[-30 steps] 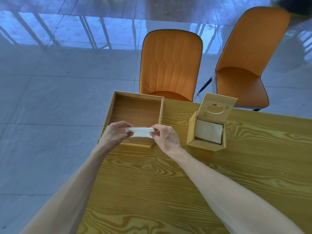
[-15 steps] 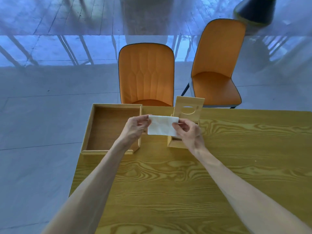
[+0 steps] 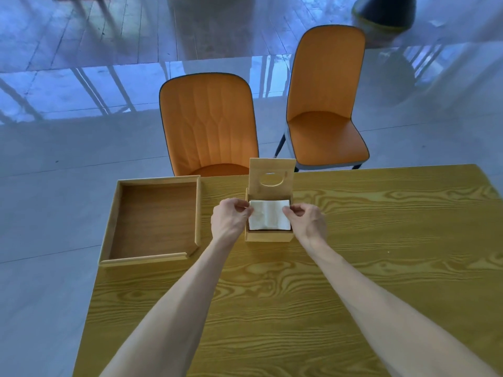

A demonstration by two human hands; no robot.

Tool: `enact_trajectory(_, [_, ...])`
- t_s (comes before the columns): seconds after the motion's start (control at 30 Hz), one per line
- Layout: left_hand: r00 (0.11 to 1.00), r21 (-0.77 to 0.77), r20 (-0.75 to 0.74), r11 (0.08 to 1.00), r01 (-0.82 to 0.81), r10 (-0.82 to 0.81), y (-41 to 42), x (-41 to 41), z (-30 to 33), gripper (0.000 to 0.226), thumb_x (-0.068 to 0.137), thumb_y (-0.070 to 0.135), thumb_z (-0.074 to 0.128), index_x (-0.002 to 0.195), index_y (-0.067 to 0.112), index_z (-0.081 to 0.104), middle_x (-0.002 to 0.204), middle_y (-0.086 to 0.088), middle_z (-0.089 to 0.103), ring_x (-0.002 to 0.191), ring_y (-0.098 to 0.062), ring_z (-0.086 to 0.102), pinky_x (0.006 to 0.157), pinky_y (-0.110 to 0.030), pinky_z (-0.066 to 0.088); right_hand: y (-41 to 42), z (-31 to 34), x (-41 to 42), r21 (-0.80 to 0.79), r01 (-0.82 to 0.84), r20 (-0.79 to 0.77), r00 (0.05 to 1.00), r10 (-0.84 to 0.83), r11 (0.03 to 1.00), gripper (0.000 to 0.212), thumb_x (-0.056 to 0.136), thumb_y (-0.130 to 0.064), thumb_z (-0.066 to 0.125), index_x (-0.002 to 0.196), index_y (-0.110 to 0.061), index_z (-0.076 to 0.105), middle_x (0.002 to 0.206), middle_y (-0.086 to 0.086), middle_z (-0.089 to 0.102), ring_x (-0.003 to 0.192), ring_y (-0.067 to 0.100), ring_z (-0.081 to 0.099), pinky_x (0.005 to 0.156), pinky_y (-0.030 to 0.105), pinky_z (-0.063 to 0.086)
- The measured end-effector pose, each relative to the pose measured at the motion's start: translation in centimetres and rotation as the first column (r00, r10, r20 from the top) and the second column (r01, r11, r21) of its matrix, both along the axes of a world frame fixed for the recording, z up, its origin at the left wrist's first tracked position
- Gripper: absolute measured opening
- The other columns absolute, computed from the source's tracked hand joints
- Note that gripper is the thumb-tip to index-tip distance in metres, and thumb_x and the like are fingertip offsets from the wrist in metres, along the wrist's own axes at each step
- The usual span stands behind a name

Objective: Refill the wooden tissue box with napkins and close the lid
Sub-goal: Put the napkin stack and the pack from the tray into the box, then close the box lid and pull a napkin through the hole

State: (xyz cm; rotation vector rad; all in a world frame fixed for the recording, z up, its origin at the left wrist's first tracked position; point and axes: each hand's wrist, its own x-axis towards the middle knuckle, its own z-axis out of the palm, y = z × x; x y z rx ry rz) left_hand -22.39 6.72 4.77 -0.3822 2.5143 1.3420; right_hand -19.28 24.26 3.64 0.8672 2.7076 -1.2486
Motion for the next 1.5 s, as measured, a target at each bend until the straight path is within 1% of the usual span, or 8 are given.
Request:
enact_trajectory(0.27, [1.000, -0.167, 0.002, 0.986, 0.011, -0.011, 1.2, -0.6, -0.1, 0.037, 0.087, 0.034, 0.069, 0.121, 0.023, 0.058, 0.092, 0.008, 0.066, 0.091, -0.021, 0.066, 0.075, -0.035, 0.052, 0.4, -0.2, -0.7, 0.020, -0.025, 0.016, 1.000, 0.025, 0.999, 0.027, 0.087, -0.034, 0.070, 0.107, -0.017, 0.065, 0.085, -0.005, 0.067, 0.080, 0.019, 0.067, 0.068, 0.034, 0.056])
enact_trajectory(0.43, [0.997, -0.220, 0.013, 0.972, 0.079, -0.078, 1.4, -1.2, -0.6, 0.058, 0.088, 0.031, 0.068, 0.139, 0.023, 0.042, 0.107, 0.002, 0.068, 0.099, -0.024, 0.065, 0.077, -0.038, 0.052, 2.3, -0.4, -1.6, -0.043, -0.123, 0.006, 0.992, 0.124, 0.991, 0.056, 0.085, -0.029, 0.076, 0.133, -0.020, 0.049, 0.095, 0.001, 0.063, 0.088, 0.021, 0.064, 0.079, 0.041, 0.057])
enact_trajectory(0.5, [0.989, -0.182, 0.054, 0.973, 0.143, -0.136, 1.3, -2.0, -0.2, 0.066, 0.090, 0.030, 0.067, 0.147, 0.027, 0.034, 0.120, -0.003, 0.064, 0.107, -0.027, 0.063, 0.087, -0.042, 0.053, 2.9, 0.1, -2.6, -0.004, -0.215, -0.013, 0.977, 0.215, 0.977, 0.069, 0.086, -0.026, 0.075, 0.145, -0.022, 0.040, 0.100, 0.006, 0.063, 0.091, 0.023, 0.063, 0.081, 0.042, 0.057])
enact_trajectory(0.57, [0.984, 0.004, 0.125, 0.992, 0.130, -0.129, 1.1, -3.1, 0.8, 0.061, 0.094, 0.033, 0.062, 0.148, 0.032, 0.035, 0.128, -0.004, 0.059, 0.106, -0.025, 0.060, 0.090, -0.045, 0.055, 3.4, 0.9, -3.7, -0.062, -0.264, -0.030, 0.964, 0.263, 0.963, 0.068, 0.091, -0.023, 0.069, 0.149, -0.025, 0.035, 0.099, 0.005, 0.061, 0.086, 0.024, 0.065, 0.076, 0.042, 0.060])
enact_trajectory(0.7, [0.924, 0.283, 0.382, 0.949, -0.142, 0.024, 1.2, -5.0, 3.7, 0.046, 0.100, 0.048, 0.044, 0.141, 0.029, 0.050, 0.145, -0.008, 0.048, 0.117, -0.034, 0.056, 0.083, -0.050, 0.055, 3.1, 3.8, -5.3, -0.393, -0.066, 0.117, 0.986, 0.121, 0.917, 0.043, 0.103, -0.040, 0.043, 0.143, -0.024, 0.047, 0.125, 0.008, 0.058, 0.099, 0.021, 0.063, 0.073, 0.038, 0.062])
enact_trajectory(0.8, [0.873, 0.300, 0.488, 0.939, -0.167, -0.001, 1.0, -6.3, 4.3, 0.066, 0.093, 0.068, 0.034, 0.142, 0.028, 0.050, 0.155, -0.016, 0.037, 0.132, -0.048, 0.044, 0.093, -0.060, 0.049, 2.7, 5.1, -6.4, -0.534, 0.138, 0.303, 0.952, 0.037, 0.834, 0.060, 0.099, -0.060, 0.032, 0.139, -0.021, 0.053, 0.144, 0.013, 0.047, 0.126, 0.032, 0.051, 0.088, 0.048, 0.056])
enact_trajectory(1.0, [0.815, 0.296, 0.580, 0.928, -0.225, 0.013, 2.1, -7.4, 4.3, 0.083, 0.086, 0.078, 0.032, 0.149, 0.025, 0.039, 0.154, -0.021, 0.036, 0.133, -0.056, 0.038, 0.106, -0.072, 0.030, 3.0, 5.1, -8.1, -0.505, 0.179, 0.478, 0.872, 0.101, 0.844, 0.092, 0.083, -0.083, 0.032, 0.149, -0.020, 0.040, 0.148, 0.020, 0.046, 0.129, 0.043, 0.049, 0.099, 0.055, 0.045])
enact_trajectory(1.5, [0.845, 0.341, 0.534, 0.906, -0.251, 0.033, 2.4, -6.4, 2.8, 0.094, 0.077, 0.083, 0.043, 0.151, 0.027, 0.033, 0.157, -0.022, 0.032, 0.136, -0.057, 0.032, 0.110, -0.071, 0.021, 3.7, 4.8, -7.4, -0.667, 0.226, 0.455, 0.878, 0.148, 0.710, 0.096, 0.073, -0.084, 0.050, 0.143, -0.019, 0.045, 0.153, 0.032, 0.031, 0.138, 0.053, 0.033, 0.101, 0.068, 0.038])
